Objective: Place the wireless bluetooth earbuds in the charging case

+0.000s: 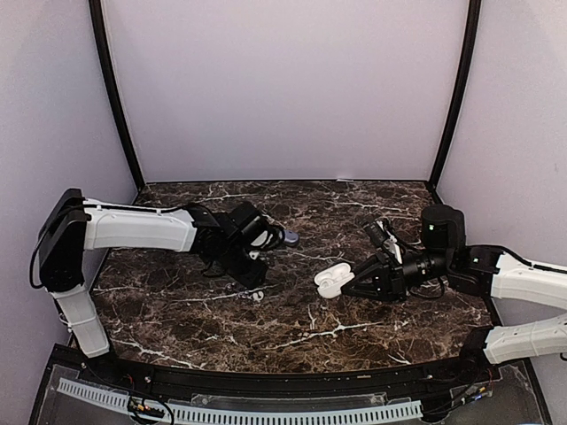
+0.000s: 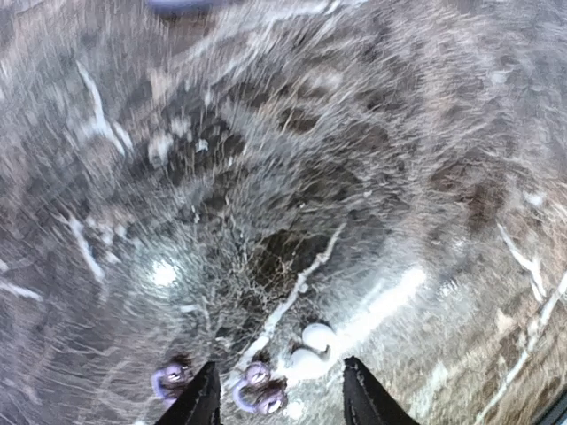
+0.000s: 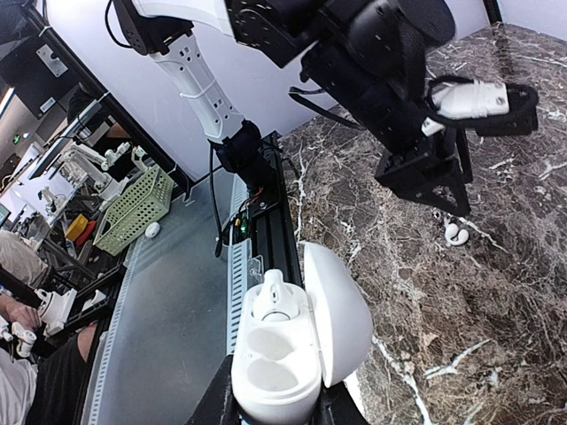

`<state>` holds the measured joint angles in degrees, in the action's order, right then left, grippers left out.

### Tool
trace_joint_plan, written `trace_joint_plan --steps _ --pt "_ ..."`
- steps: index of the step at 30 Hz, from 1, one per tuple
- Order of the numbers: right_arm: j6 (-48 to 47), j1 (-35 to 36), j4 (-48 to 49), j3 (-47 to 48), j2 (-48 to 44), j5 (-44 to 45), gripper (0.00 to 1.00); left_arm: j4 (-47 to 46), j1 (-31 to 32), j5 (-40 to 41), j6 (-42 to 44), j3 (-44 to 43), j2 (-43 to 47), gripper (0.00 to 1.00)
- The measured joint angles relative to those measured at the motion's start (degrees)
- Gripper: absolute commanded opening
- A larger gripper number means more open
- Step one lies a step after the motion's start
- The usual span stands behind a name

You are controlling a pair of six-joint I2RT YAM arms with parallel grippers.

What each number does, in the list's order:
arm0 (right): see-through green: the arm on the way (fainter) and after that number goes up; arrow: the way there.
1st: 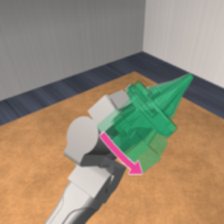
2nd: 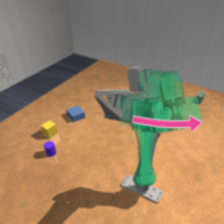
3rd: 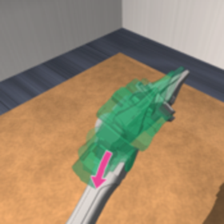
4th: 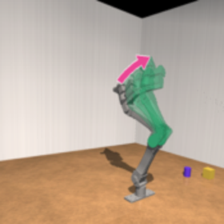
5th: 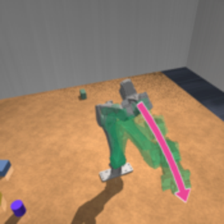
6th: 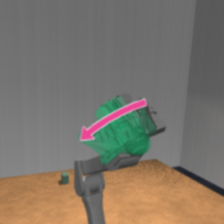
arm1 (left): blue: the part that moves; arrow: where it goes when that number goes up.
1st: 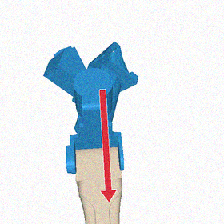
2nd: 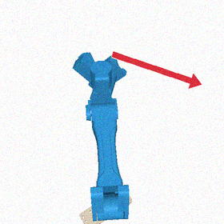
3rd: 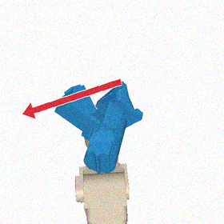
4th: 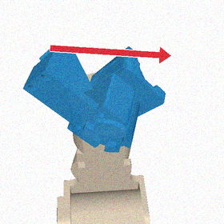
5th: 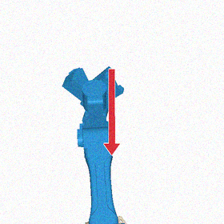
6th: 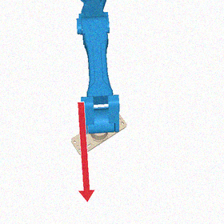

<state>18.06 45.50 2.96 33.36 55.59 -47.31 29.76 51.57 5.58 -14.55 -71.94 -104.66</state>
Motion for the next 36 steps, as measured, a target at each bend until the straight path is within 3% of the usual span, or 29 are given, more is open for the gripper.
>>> trace_joint_plan --steps 5,8,19,36 --pt "0.0 0.0 0.0 0.0 0.0 0.0 0.00 -3.0 1.1 0.1 6.6 4.1 9.4 0.31" --pt "0.0 0.0 0.0 0.0 0.0 0.0 0.00 -4.2 2.6 -0.6 9.4 5.8 11.7 0.30" --pt "0.0 0.0 0.0 0.0 0.0 0.0 0.00 -3.8 3.0 -9.5 8.6 4.5 2.5 0.33" --pt "0.0 0.0 0.0 0.0 -0.4 0.0 0.00 -2.8 1.1 -9.2 6.8 3.0 -1.2 0.33"
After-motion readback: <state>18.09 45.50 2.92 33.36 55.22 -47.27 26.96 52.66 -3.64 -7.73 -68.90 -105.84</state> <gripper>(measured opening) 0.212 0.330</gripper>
